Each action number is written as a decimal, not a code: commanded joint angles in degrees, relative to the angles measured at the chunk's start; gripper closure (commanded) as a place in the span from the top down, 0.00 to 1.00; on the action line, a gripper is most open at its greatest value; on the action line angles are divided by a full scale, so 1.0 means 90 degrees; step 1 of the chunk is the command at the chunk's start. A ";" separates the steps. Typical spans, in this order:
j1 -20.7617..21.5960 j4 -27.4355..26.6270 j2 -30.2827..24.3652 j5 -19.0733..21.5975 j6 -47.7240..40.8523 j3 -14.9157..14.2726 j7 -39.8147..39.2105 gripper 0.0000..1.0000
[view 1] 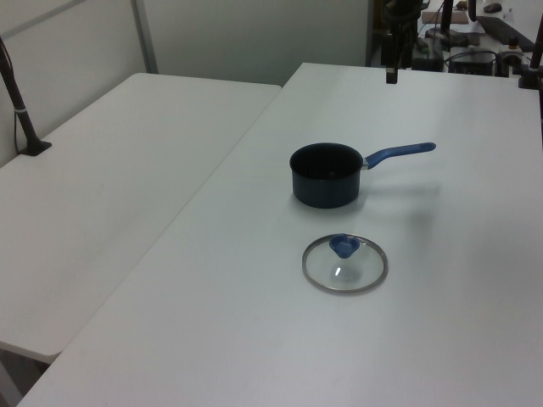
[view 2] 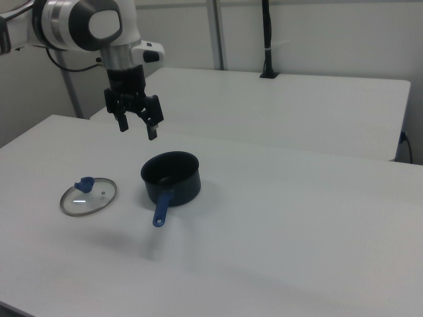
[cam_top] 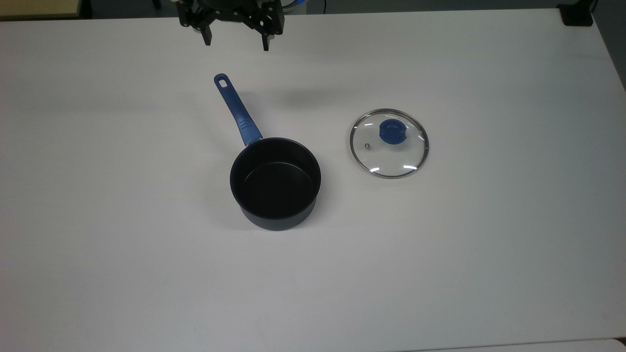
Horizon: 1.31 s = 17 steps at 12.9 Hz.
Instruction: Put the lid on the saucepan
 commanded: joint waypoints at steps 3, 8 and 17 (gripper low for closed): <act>0.0108 0.0019 -0.0147 0.0079 -0.0021 -0.0305 -0.0155 1.00; 0.0205 0.0010 -0.0059 0.0089 0.0037 -0.0276 -0.0087 1.00; 0.2392 0.0156 0.1131 0.0675 0.1157 -0.0286 0.1444 1.00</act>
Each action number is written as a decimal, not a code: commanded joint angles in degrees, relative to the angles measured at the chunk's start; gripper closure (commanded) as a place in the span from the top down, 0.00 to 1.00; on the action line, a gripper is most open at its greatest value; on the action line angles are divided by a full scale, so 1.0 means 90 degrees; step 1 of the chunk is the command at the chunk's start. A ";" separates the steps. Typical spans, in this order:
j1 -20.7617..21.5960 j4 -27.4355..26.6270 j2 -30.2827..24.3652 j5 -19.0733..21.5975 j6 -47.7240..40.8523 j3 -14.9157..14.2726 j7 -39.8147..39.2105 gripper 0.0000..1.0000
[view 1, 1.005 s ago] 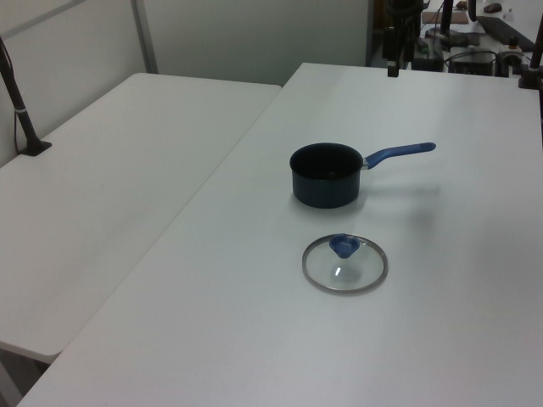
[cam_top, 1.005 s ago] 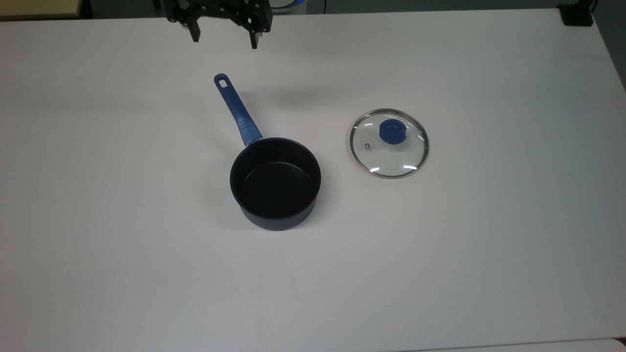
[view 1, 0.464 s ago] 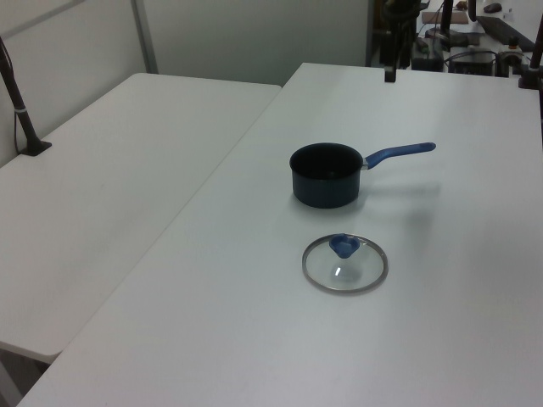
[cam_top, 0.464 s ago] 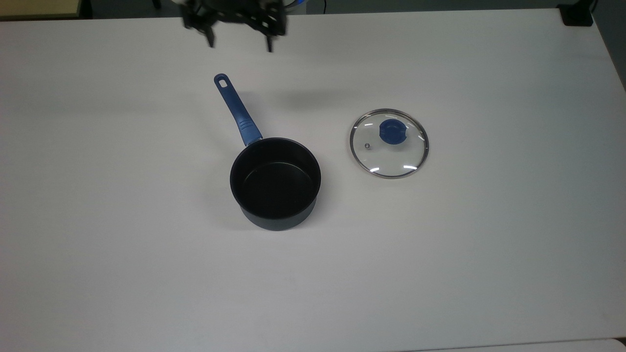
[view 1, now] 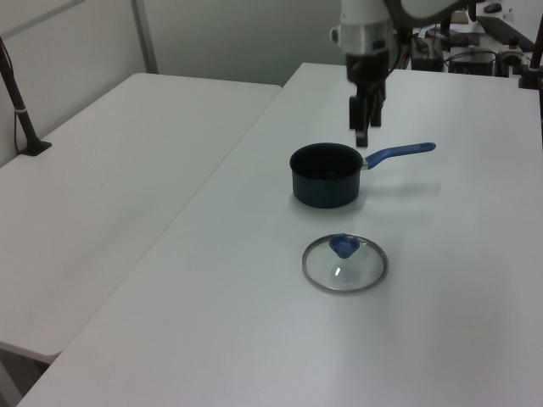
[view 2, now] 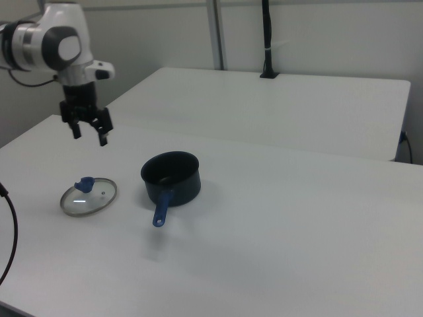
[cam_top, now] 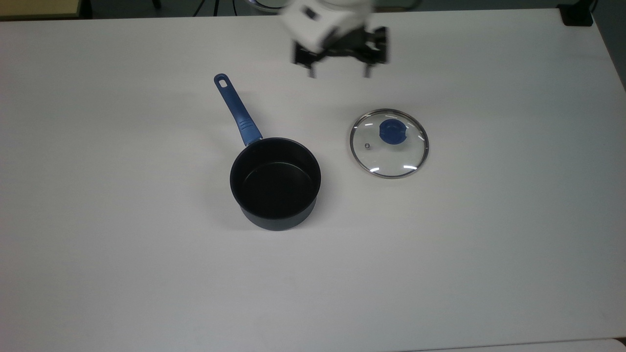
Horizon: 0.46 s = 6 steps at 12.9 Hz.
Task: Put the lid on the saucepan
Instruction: 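Move the gripper over the glass lid and grasp its blue knob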
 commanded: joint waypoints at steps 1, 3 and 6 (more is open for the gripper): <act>0.0544 0.0097 0.0537 0.0184 0.0619 -0.0114 0.0611 1.00; 0.0720 0.0098 0.0938 0.0155 0.0900 -0.0105 0.0701 1.00; 0.0934 0.0029 0.1319 0.0087 0.1322 -0.0056 0.0906 1.00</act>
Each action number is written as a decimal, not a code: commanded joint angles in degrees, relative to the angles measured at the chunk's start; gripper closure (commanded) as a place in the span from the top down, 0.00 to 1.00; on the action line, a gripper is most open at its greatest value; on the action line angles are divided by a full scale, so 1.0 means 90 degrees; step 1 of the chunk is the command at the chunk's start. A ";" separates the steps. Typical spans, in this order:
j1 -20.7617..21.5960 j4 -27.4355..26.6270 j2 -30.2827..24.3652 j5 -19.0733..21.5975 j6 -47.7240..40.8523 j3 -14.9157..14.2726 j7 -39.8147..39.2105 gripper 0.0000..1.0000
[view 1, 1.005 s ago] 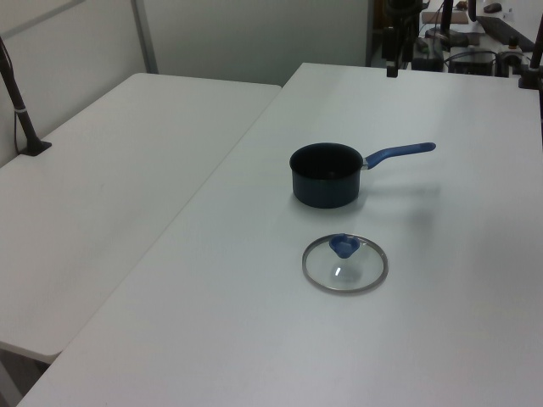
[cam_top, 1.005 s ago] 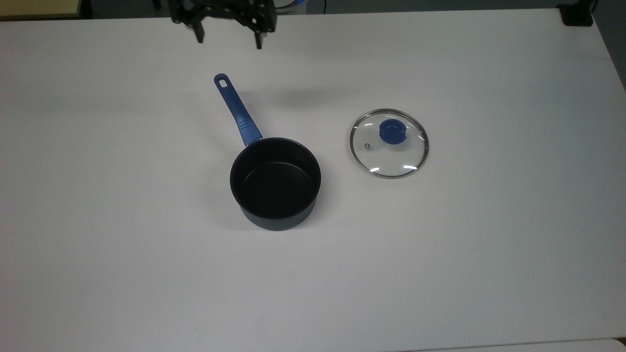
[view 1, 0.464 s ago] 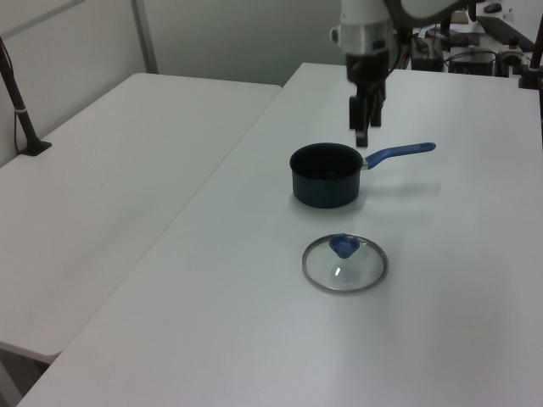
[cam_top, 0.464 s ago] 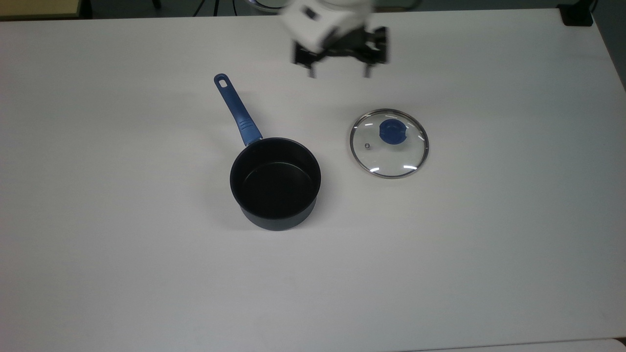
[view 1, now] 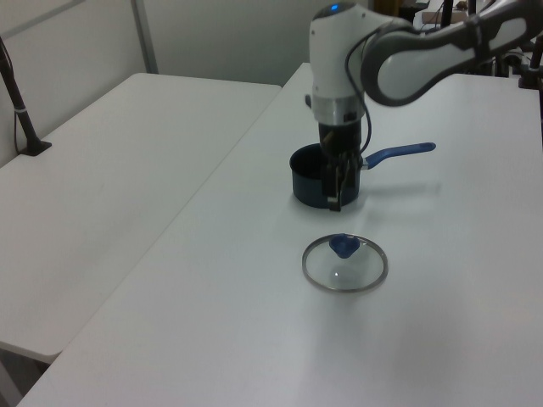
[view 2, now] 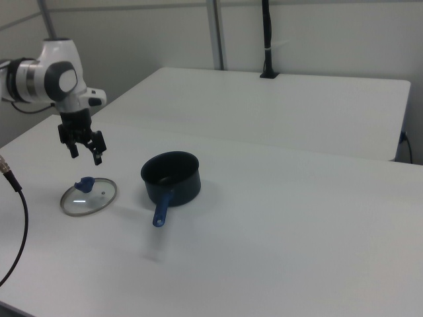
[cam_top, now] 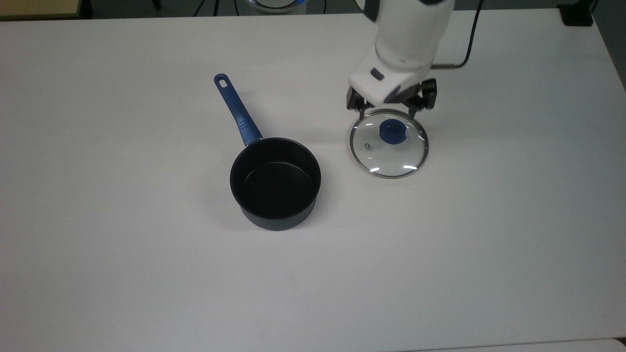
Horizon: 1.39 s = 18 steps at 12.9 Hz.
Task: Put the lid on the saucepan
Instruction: 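Move the gripper over the glass lid and grasp its blue knob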
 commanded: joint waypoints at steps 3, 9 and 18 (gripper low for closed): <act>0.0479 0.0001 0.0658 -0.0066 0.0381 -0.0029 0.0218 1.00; 0.0470 -0.0126 0.0854 -0.0262 0.0840 -0.0029 0.0276 0.93; 0.0382 -0.0058 0.0552 -0.0243 0.0216 -0.0048 0.0198 0.46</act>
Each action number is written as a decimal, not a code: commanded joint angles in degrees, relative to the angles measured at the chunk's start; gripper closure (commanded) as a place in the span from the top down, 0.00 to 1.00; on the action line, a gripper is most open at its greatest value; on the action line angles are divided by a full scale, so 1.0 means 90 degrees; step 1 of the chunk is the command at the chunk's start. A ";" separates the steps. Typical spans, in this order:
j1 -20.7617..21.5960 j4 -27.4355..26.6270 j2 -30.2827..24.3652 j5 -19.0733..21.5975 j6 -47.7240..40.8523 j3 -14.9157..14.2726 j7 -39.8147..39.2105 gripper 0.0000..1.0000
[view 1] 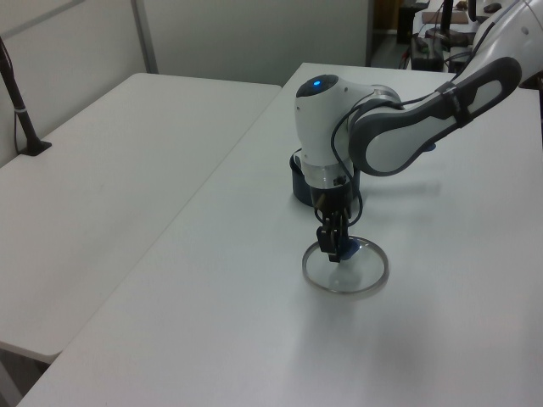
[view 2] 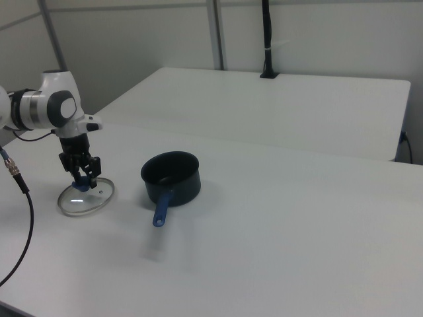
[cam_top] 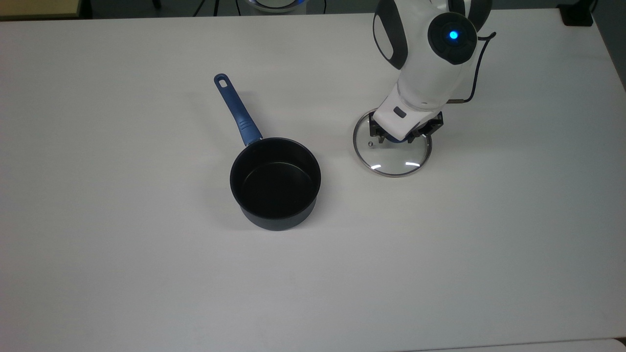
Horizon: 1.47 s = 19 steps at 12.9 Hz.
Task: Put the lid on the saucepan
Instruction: 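Lift the glass lid and carry it over the navy saucepan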
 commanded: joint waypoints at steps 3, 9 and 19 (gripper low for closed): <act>-0.0300 0.0245 -0.0610 -0.0013 -0.0898 -0.0036 0.0101 0.46; -0.1040 0.0988 -0.0855 -0.0061 -0.1614 -0.0133 0.0063 0.46; -0.2655 0.1312 -0.0172 -0.0179 -0.0481 -0.0094 -0.0084 0.46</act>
